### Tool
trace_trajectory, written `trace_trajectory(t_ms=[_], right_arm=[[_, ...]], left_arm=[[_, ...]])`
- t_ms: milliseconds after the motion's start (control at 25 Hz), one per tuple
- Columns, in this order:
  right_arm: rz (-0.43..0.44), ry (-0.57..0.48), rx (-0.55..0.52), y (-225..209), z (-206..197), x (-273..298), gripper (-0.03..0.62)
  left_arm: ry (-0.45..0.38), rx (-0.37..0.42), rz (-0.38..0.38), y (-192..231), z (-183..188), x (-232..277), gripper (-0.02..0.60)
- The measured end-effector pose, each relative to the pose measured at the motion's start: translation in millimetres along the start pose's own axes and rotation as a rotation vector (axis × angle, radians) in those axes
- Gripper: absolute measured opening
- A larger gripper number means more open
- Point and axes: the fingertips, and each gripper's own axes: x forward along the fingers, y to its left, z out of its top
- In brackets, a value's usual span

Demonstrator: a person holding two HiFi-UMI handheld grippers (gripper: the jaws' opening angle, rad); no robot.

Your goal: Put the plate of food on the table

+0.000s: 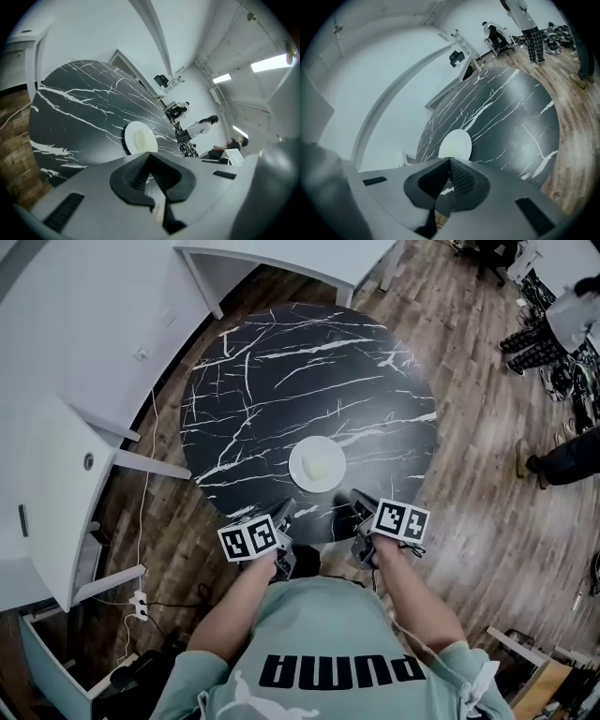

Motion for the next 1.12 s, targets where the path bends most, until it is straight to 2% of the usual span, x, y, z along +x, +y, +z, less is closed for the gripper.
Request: trace_trajectory(t_ms=[480, 640, 760, 880, 1120], right_arm=[[0.137, -0.058, -0.05, 47.0, -44.4, -108.2, 0.009], [0.191, -0.061, -0.07, 58.0, -66.7, -144.6, 0.009], [0.223, -0.064, -0.091, 64.7, -87.6, -164.9, 0.009], [0.254, -0.047, -0.105, 72.6, -117.4, -183.3, 0.009], [0.285, -0.013, -0.104, 83.3, -162.6, -220.2, 0.009]], left_arm=[[-0.066, 0.023, -0.11, -88.1, -57.3, -69.2, 0.008], [-0.073, 0.032, -0.144, -116.0, -87.3, -96.2, 0.008], [-0.113, 0.052, -0.171, -134.0, -106.2, -122.2, 0.008], [-0.157, 0.052, -0.168, -139.0, -127.5, -148.9, 0.008], [-0.183, 0.013, -0.133, -133.9, -178.1, -187.4, 0.008]])
